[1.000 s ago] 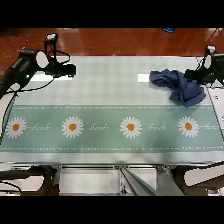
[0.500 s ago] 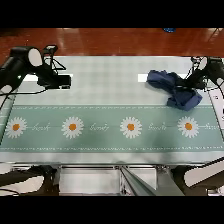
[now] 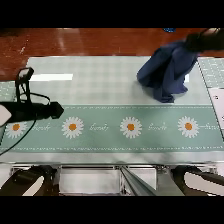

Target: Fold the shirts.

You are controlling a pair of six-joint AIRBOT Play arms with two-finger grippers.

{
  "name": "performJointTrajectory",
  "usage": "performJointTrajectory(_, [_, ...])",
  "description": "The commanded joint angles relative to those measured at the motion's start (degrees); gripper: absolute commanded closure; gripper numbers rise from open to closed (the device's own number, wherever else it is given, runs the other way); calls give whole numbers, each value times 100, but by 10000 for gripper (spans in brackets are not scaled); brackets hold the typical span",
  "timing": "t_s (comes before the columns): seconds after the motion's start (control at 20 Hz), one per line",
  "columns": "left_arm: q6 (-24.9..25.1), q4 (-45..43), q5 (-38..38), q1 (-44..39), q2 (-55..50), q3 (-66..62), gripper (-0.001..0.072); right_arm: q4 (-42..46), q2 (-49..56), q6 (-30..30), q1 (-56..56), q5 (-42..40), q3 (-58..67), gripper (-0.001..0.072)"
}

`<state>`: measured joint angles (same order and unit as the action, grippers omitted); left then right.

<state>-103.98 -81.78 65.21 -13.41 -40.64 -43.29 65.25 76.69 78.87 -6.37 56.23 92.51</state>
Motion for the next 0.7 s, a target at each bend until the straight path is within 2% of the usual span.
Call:
performJointTrajectory(0.0, [-68, 382, -323, -83, 590, 778, 199, -986, -697, -444, 44, -168, 817, 686])
performJointTrajectory(0.3, [-70, 435, -527, -85, 492, 776, 200, -968, -909, -551, 695, 87, 2669, 686])
performJointTrajectory(0.45, [-70, 490, -529, -85, 492, 776, 199, -964, -1093, -592, 1056, 175, 2745, 686])
performJointTrajectory(0.65, [192, 463, -717, -26, 494, 732, 200, -968, -1102, -590, 1497, 1001, 2726, 686])
